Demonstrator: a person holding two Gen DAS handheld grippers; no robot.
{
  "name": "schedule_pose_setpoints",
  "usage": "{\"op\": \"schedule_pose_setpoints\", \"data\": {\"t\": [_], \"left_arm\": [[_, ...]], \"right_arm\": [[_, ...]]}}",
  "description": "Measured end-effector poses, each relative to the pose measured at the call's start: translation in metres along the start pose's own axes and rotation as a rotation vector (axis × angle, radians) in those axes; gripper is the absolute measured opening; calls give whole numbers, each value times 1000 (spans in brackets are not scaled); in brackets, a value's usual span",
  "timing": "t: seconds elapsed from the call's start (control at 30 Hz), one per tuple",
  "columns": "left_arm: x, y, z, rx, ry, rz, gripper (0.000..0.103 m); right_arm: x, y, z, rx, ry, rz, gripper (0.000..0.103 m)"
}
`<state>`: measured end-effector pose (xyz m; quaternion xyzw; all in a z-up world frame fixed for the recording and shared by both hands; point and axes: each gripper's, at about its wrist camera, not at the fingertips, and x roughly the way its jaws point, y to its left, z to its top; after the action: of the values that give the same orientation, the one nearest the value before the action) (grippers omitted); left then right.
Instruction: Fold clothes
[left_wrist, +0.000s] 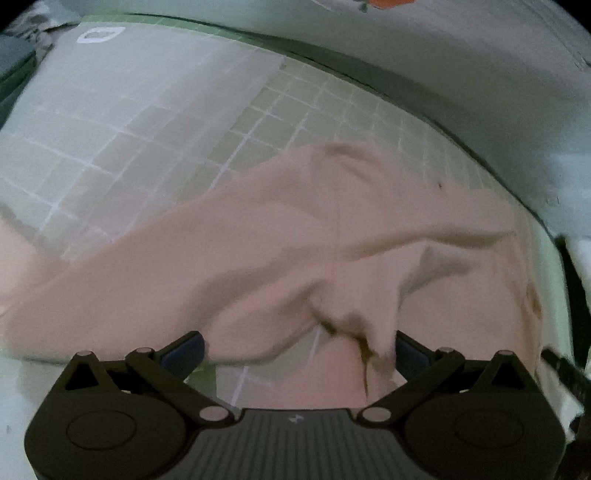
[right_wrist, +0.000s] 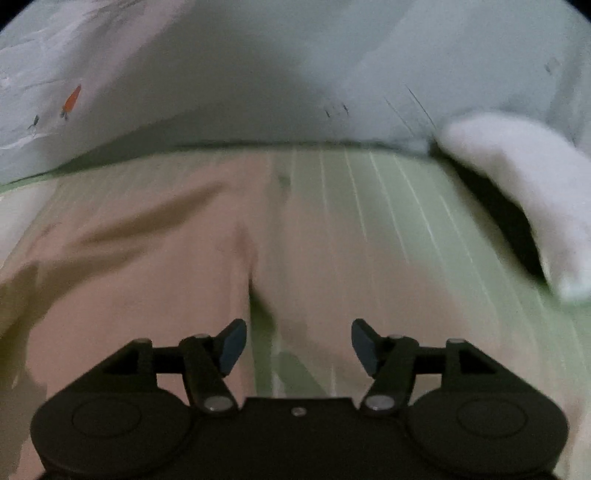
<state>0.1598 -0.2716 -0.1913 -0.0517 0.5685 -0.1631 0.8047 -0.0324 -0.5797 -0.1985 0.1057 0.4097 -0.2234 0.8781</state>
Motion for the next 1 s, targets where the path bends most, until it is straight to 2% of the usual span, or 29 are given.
{"op": "schedule_pose_setpoints", "data": {"t": [0.2,0.43,0.53,0.6,0.63,0.67,0.77,0.93,1.0], "left_arm": [[-17,6,-40,55,46,35,103],[-30,21,-88,60,92,52,103],[-36,27,-109,62,111,60,103],[-39,32,-122,64,124,65,103],[-41,33,-128,62,126,74,103],[-44,34,-132,58,126,86,103],[-45,38,-144,71,143,113,103],[-45,30,-163,182,175,182,103],[-46,30,-166,180,177,190,103]], "right_arm": [[-39,-7,-58,71,69,11,66],[-62,5,-84,63,94,8,68],[-72,11,-96,45,105,38,66],[-77,14,-105,41,112,68,36],[-81,16,-109,30,104,80,27],[-84,18,-111,24,107,100,7],[-93,21,-119,12,101,124,5],[-108,24,-132,0,92,140,5],[-114,23,-135,2,87,139,5]]}}
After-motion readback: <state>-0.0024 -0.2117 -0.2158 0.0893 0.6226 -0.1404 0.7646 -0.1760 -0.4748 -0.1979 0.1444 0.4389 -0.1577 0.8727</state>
